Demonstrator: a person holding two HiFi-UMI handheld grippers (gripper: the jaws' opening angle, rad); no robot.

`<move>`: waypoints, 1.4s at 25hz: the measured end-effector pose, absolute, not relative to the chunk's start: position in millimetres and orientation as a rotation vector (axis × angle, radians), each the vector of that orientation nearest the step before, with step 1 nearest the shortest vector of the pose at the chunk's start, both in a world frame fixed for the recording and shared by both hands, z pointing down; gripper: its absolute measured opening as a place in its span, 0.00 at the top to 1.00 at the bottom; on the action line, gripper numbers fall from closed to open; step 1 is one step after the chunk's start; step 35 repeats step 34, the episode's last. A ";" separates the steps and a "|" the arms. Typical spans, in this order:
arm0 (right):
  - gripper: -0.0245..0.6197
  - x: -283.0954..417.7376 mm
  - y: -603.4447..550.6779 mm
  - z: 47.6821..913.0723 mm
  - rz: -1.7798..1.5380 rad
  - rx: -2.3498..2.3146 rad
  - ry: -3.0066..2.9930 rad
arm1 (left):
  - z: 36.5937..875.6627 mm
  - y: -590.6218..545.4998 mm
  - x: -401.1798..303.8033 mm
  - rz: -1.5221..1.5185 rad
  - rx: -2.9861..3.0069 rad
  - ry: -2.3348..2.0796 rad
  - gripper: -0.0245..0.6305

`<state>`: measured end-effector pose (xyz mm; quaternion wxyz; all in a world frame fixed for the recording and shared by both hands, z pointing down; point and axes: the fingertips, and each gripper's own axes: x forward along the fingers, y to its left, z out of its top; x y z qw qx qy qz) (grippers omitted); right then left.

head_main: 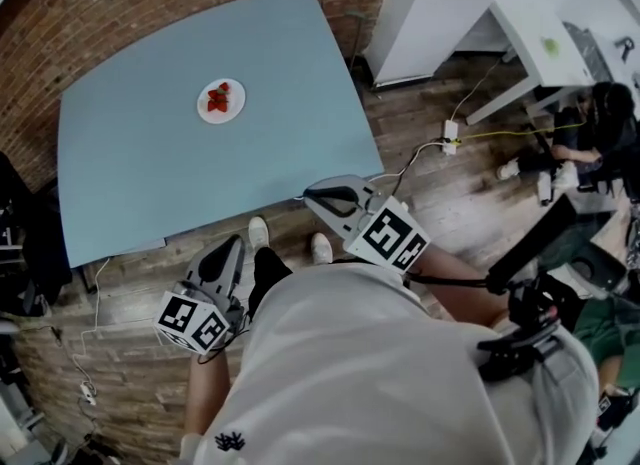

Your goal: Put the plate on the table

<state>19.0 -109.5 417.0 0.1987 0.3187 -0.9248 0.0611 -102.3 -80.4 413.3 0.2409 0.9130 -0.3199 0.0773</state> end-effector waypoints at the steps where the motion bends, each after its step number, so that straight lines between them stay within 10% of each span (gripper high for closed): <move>1: 0.95 18.3 -107.9 416.4 0.167 0.883 -2.587 | 412.2 -79.2 -103.2 0.214 2.491 -0.882 0.96; 35: 0.95 28.2 -117.6 427.6 0.200 0.927 -2.554 | 428.7 -104.5 -94.5 0.270 2.479 -0.845 0.96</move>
